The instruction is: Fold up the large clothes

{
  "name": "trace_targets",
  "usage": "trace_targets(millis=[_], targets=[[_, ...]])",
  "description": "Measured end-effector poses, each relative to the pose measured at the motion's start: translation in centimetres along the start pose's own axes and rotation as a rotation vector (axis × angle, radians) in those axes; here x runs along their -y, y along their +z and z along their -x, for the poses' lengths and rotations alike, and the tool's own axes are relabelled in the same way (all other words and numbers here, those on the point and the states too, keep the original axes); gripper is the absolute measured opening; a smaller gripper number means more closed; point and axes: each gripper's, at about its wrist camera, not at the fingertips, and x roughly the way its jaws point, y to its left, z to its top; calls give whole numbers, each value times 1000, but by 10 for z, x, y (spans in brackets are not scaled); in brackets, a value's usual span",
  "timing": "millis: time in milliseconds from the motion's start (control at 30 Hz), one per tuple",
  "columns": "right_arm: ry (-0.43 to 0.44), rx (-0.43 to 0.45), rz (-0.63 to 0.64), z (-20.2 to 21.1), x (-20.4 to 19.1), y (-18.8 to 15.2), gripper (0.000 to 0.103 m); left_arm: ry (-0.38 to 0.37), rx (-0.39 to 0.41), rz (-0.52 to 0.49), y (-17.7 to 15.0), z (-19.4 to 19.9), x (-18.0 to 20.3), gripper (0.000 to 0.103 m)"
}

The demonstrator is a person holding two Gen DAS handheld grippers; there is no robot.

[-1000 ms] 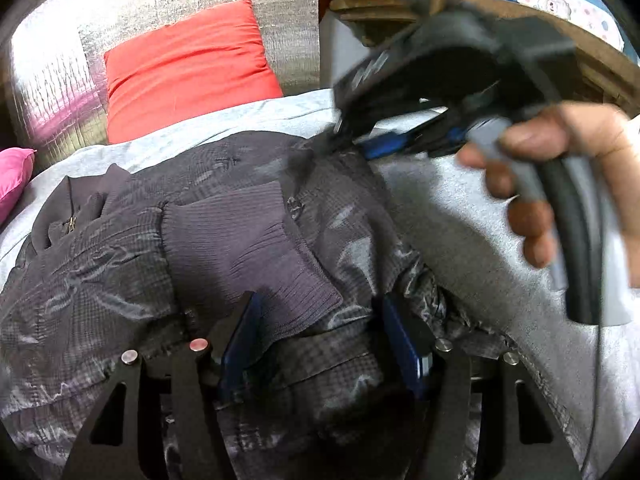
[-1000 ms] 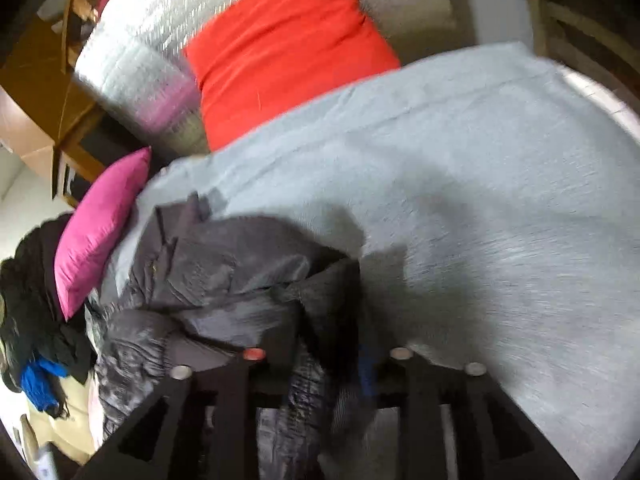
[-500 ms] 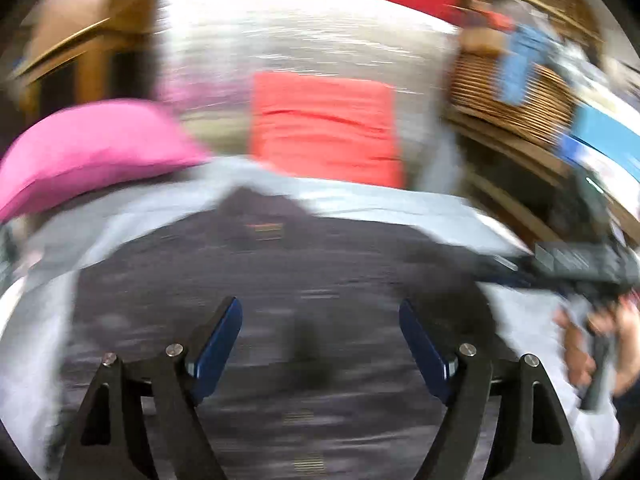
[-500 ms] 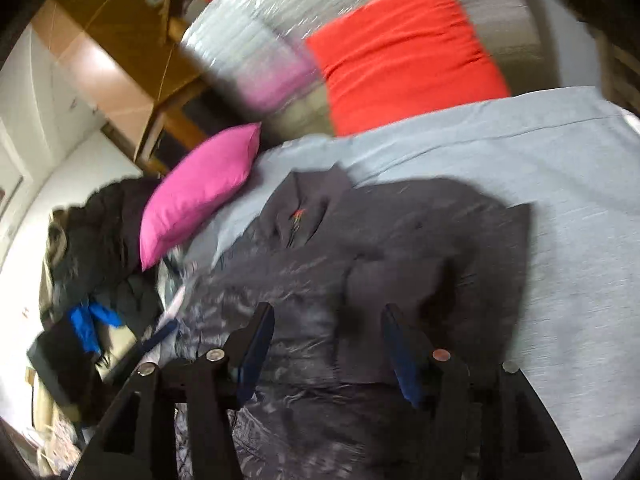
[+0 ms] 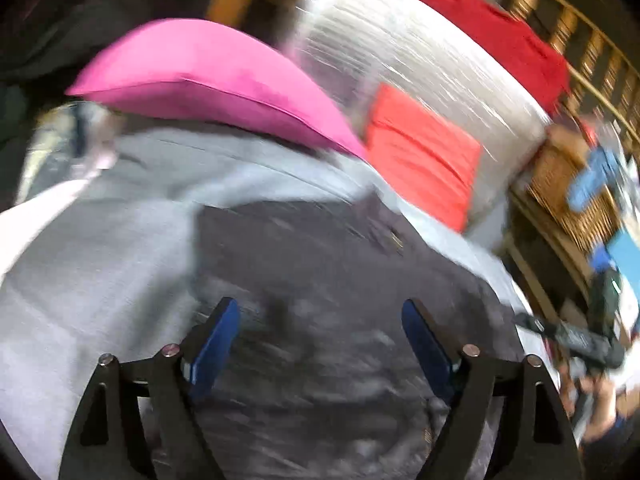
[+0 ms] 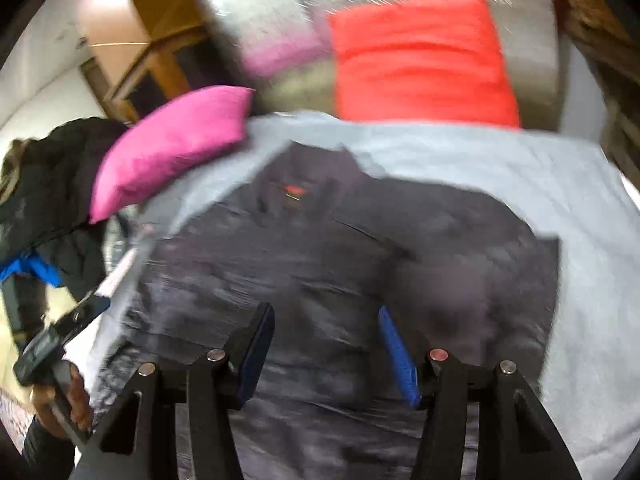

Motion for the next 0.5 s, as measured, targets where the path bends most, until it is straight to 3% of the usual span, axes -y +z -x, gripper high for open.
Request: trace_targets(millis=[100,133,200,300,433,500], targets=[[32,-11,74,-11,-38,1,59,54,-85,114,0,-21,-40,83],[21,-33,100,-21,-49,-4,59,66,-148,129,-6,-33,-49,83],[-39,-107,133,-46,-54,-16,59,93,-291,142,-25,-59,-62,52],[-89,-222,88,-84,-36,-37,59,72,-258,136,-36,-53,-64,51],[-111,-155,71,-67,-36,-33,59,39,-255,141,-31,-49,-70,51],[-123,-88,120,-52,-54,-27,59,11,-238,179,-22,-40,-82,57]])
